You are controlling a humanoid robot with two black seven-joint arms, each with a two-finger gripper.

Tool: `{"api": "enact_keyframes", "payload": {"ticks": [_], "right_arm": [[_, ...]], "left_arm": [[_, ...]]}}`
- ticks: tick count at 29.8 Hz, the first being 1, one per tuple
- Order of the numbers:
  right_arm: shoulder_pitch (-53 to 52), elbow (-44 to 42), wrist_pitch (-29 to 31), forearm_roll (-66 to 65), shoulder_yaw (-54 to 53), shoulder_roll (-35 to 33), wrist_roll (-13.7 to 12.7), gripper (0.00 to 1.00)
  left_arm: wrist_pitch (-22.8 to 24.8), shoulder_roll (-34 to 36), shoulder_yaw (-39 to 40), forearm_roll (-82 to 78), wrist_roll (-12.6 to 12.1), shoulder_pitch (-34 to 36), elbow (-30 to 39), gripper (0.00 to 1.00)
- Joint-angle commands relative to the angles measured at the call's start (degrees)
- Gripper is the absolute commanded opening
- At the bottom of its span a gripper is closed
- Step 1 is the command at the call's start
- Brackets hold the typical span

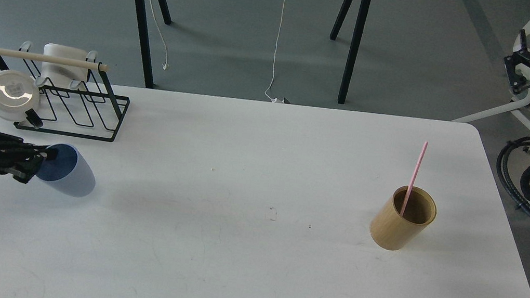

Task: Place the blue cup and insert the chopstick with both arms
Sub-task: 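Carry the blue cup with the left gripper to the table center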

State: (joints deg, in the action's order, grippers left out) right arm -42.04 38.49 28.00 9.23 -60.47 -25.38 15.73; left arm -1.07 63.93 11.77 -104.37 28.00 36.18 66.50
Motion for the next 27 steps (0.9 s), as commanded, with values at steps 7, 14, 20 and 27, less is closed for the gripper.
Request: {"api": "enact_keyframes", "payload": {"ticks": [7,14,20,27], "right_arm": [[-1.46,0.10,0.00,0.00,-0.09,-2.83,-0.09,0.99],[-1.46,0.01,0.00,0.00,0.00,-4.23,-0.44,0.99],[-4.88,-0.34,0.00,-0.09,0.87,-4.41,-0.97,0.99],[-10.07,-0.17,-3.65,-0.09,2.55,-3.53,-2.81,0.99]], "left_arm": [[17.22,-3.70,0.01,-0.05,0.00,17.15,10.83,0.00],[24.97,-20.23,-0.78,-0.22,-4.27,23.49,10.76,0.00],[29.07,-29.03,-0.78,-8.02,-6.55,24.38,5.40,0.01],[29.07,-39.48,-0.96,-14.81,-8.75,23.67,1.36,0.01]]}}
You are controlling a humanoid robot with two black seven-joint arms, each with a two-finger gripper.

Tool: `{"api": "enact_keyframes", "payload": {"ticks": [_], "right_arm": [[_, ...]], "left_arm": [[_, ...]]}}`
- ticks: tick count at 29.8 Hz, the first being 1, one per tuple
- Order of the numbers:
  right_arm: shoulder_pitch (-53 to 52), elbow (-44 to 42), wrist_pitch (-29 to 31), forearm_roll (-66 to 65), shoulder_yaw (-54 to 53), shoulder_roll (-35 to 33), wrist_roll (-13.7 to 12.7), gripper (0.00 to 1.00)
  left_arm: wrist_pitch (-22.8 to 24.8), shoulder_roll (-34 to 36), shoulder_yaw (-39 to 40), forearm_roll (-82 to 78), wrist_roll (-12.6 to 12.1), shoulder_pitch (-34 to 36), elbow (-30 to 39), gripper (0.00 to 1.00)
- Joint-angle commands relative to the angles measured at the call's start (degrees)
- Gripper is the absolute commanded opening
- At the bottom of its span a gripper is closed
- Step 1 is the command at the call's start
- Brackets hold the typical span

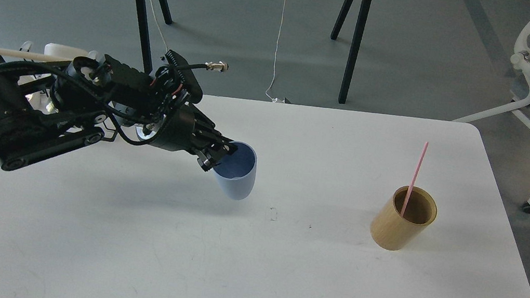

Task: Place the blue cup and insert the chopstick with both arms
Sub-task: 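Carry the blue cup with the left gripper to the table center, then release the blue cup and raise the left arm back to rest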

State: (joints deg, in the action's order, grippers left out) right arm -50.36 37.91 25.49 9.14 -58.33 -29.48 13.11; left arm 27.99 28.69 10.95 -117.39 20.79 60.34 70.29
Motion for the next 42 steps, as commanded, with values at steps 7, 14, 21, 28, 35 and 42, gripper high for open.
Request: {"api": "enact_keyframes", "payload": {"ticks": [7,14,21,28,35,42], "right_arm": [[-2.55,0.24,-2.72,0.00,0.59,1.18,-0.28,0.99],[-2.64,0.15,-2.72,0.00,1.73,1.09,-0.28,0.99],[-2.38,0.23,-2.46,0.00,1.73,1.09,-0.19,0.99],[-2.11,0.41,-2.28,0.00,1.73,1.18,-0.19,0.99],[-1.50,0.76,-1.93,0.00,1.73,0.39,-0.10,0.99],[1.66,6.80,-0.70,-3.06,5.15,-6.18,1.56,0.99]], "left_arm": [[0.01,-12.77,-0.23,-5.04,-3.12,-0.67,-9.81,0.01],[0.01,-17.52,-5.23,-6.98,-3.12,-0.58,-14.21,0.02],[0.01,-18.05,-5.94,-6.89,-3.12,-0.58,-14.30,0.06],[0.01,-17.88,-5.15,-6.19,-2.77,-0.40,-13.87,0.53],[0.01,-16.82,-0.51,-3.74,-2.24,-0.23,-13.43,0.71],[0.01,-13.31,15.66,9.43,-2.42,-0.58,-13.95,0.83]]}}
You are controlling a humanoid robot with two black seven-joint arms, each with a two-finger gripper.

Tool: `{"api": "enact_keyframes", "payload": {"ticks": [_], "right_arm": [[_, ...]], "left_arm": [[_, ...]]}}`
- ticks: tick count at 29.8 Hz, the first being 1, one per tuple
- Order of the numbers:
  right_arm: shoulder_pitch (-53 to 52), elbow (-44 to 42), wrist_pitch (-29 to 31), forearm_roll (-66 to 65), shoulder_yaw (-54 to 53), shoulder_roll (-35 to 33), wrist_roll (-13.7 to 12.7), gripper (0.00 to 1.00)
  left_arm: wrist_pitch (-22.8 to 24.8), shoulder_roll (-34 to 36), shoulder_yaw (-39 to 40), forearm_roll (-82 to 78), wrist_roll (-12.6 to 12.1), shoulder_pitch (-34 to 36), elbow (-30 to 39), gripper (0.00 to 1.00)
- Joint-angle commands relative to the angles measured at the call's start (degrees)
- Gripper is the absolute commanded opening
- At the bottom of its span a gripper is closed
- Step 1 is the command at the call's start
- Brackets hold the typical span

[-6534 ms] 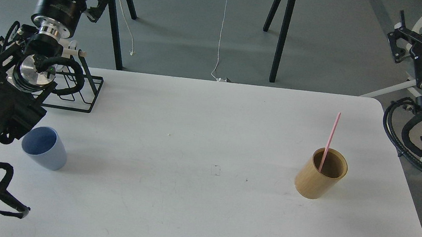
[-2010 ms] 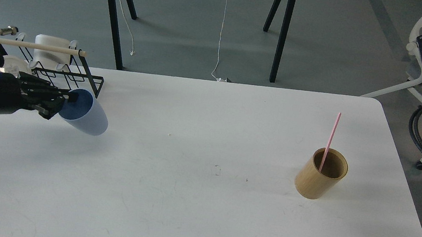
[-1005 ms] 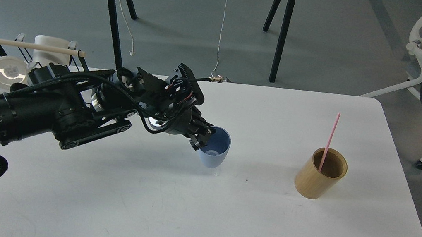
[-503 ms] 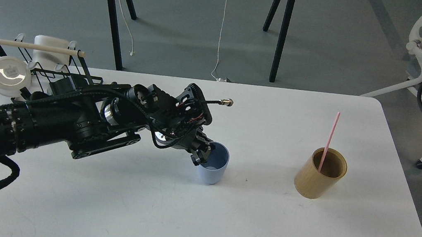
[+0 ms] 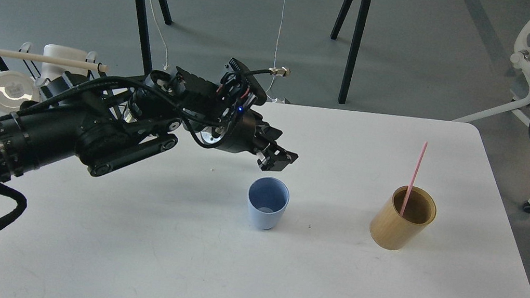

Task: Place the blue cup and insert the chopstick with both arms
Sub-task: 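Release the blue cup and raise the left arm back to rest, then reach the right gripper to the pink stick in the tan cup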

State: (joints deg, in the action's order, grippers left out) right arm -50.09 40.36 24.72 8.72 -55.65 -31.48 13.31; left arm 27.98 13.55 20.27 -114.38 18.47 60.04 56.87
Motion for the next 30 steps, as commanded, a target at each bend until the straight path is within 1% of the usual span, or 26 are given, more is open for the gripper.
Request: {"api": "enact_keyframes", "payload": {"ticks": [1,2,4,6,9,14,17,19,22,26,30], "right_arm": [[1.84,6.55,-0.20,-4.92,3.17,-5.68,2.58,0.99],[2.71,8.92,-0.37,-8.08,3.62,-7.00,3.99,0.99],[4.64,12.36,-0.55,-14.05,3.27,-8.85,5.14,0.99],[5.35,14.82,-1.86,-18.28,3.18,-10.34,5.14,0.99],[5.62,18.60,-5.29,-23.99,4.32,-13.68,5.05,0.99],[8.60,28.97,-11.26,-38.40,6.78,-18.61,5.14,0.99],[9.92,32.84,-15.74,-49.55,7.22,-19.05,5.05,0.99],[10.36,33.90,-17.68,-56.59,7.40,-19.05,4.97,0.99],[10.72,34.96,-20.84,-67.57,8.89,-19.05,4.88,0.99],[10.80,35.93,-23.75,-77.52,11.70,-18.62,5.05,0.99],[11.24,34.09,-29.10,-87.19,16.79,-18.26,5.05,0.98]], "left_arm": [[0.02,2.26,8.01,9.32,-0.19,-0.37,-0.79,0.87],[0.02,2.53,10.20,13.26,-0.19,-0.37,-1.05,0.92],[0.02,3.49,13.99,21.61,-0.28,-0.45,-2.45,0.96],[0.02,4.37,16.81,31.10,-0.28,-0.37,-5.09,0.98],[0.02,5.51,18.13,45.69,-0.19,-0.28,-8.78,0.99],[0.02,9.56,18.66,70.12,-0.28,-0.37,-10.89,0.99],[0.02,9.92,18.75,84.62,-0.19,-0.37,-17.11,1.00],[0.02,9.74,18.84,93.15,-0.10,-0.37,-21.51,1.00],[0.02,9.65,18.84,104.23,-0.10,-0.45,-25.66,1.00],[0.02,9.12,18.84,114.44,-0.27,-0.54,-29.09,1.00],[0.02,8.86,18.93,123.84,-0.54,-0.72,-30.41,1.00]]}}
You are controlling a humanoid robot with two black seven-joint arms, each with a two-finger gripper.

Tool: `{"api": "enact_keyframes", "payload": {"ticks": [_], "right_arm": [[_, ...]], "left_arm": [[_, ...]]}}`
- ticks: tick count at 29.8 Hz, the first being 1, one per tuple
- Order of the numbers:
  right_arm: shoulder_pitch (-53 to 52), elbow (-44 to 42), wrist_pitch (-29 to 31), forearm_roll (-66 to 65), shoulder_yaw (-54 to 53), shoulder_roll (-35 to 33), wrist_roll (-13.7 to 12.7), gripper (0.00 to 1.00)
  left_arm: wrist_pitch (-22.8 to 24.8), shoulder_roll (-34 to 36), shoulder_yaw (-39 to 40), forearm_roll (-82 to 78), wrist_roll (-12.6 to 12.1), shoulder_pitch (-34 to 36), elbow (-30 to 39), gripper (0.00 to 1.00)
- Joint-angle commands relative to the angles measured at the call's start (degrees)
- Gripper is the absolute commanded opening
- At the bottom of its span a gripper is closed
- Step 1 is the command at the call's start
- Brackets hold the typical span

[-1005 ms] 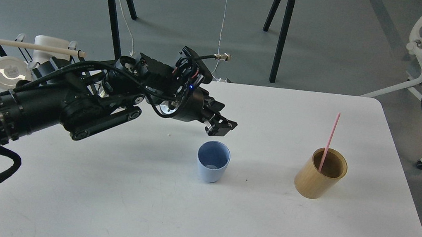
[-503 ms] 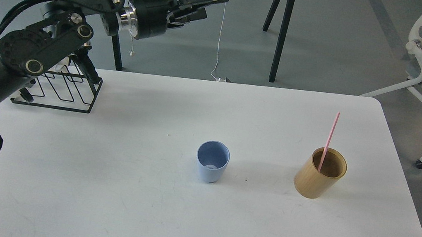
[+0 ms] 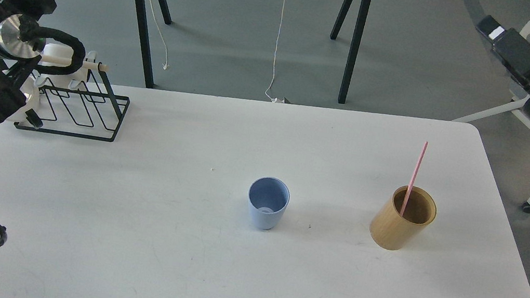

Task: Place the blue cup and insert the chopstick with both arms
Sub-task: 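Reach the right gripper to the pink stick in the tan cup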

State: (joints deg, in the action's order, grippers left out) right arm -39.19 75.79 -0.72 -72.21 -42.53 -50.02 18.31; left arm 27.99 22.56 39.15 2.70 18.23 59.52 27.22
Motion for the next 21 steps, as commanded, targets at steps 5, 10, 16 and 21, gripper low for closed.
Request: {"api": "enact_keyframes", "payload": {"ticks": [5,10,16,21], "right_arm": [[0.34,-1.96,-7.27,-7.86,12.46,1.33,-0.64,0.97],[0.25,-2.14,-9.03,-9.79,18.79,1.42,-2.05,0.91],[0.43,-2.05,-9.03,-9.88,24.16,1.42,-4.24,0.65],[0.52,-2.14,-9.12,-9.88,25.40,2.30,-5.38,0.59]], "left_arm": [[0.01,-0.23,-0.04,10.75,-0.47,-1.51,-0.77,1.00],[0.01,-0.67,-0.12,10.75,-0.56,-1.86,-0.77,1.00],[0.01,-1.55,-0.21,10.75,-0.56,-3.01,-0.77,1.00],[0.01,-1.73,-0.47,10.75,-0.56,-3.27,-0.77,1.00]]}}
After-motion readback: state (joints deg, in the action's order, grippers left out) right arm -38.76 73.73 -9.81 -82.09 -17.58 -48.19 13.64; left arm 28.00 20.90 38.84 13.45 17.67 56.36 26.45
